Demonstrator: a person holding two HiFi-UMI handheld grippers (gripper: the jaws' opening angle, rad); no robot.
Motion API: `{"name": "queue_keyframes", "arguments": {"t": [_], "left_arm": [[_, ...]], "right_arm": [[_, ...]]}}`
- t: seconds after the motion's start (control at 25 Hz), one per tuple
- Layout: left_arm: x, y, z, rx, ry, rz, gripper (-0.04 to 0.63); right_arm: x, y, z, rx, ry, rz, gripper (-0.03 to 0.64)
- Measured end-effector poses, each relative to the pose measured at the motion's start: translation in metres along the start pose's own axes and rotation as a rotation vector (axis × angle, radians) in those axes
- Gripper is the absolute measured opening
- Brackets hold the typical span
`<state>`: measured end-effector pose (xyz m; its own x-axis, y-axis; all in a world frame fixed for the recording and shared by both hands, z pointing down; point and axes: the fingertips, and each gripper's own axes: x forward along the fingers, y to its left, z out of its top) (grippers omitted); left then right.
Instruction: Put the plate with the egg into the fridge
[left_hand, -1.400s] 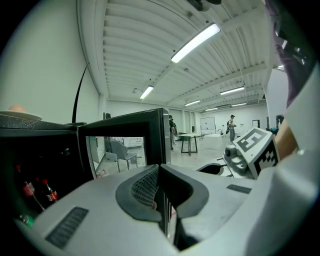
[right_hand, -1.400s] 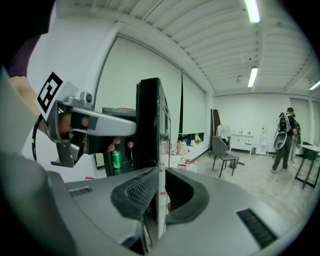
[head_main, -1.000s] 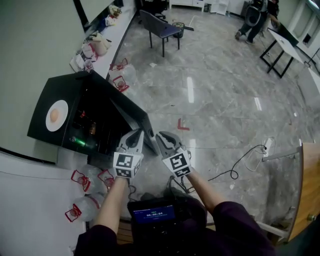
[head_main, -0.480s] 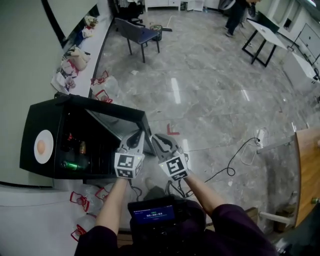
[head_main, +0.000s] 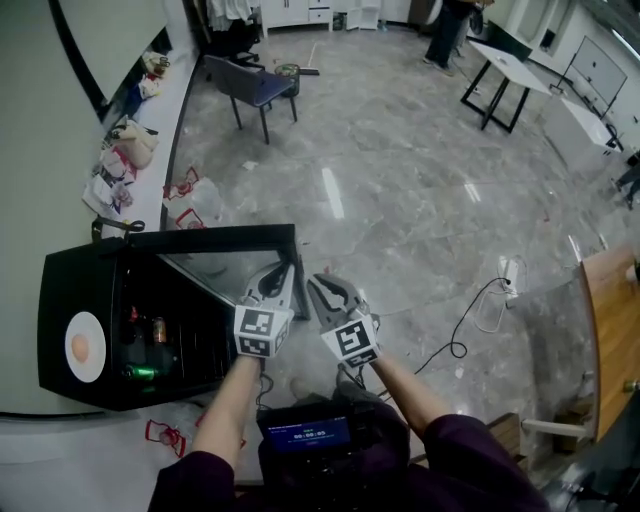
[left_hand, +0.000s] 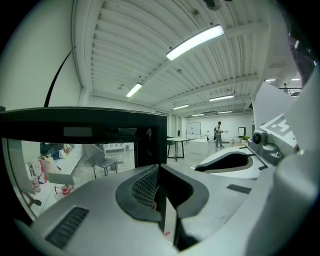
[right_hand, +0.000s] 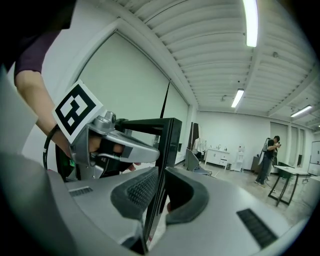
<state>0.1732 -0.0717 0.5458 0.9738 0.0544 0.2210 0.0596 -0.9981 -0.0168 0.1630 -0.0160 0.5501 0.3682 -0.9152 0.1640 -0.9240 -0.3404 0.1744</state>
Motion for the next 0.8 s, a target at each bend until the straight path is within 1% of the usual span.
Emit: {"name": "queue_keyframes", "arguments": {"t": [0.12,0.2,0.28,0.36,0.6,0.68,0.8], "left_arm": [[0.014,0.007,0.004,0.001,-0.004,0.011,0.012],[0.023,0.010,0.011,-0.003,-0.009,0.028,0.012],[0.031,0.014,0.014,-0.005,-0.014,0.052,0.012],[0.038,0.024,0.013,-0.008,-0.016,0.093,0.012],[0.037,0.058,0.023,-0.041,-0.023,0.274,0.012],[0.024,0.069,0.028,-0.051,-0.031,0.350,0.012],[-0.010,0.083,0.031,-0.072,-0.041,0.479,0.012]], "right_arm": [[0.008,-0.015,0.005,-0.010,-0.008,0.003,0.049],[0.014,-0.025,0.012,-0.023,-0.024,0.025,0.049],[0.023,-0.029,0.017,-0.038,-0.035,0.070,0.049],[0.037,-0.032,0.021,-0.060,-0.047,0.130,0.049],[0.074,-0.041,0.033,-0.126,-0.122,0.314,0.049],[0.082,-0.035,0.043,-0.150,-0.168,0.386,0.049],[0.087,-0.012,0.062,-0.182,-0.226,0.513,0.049]]}}
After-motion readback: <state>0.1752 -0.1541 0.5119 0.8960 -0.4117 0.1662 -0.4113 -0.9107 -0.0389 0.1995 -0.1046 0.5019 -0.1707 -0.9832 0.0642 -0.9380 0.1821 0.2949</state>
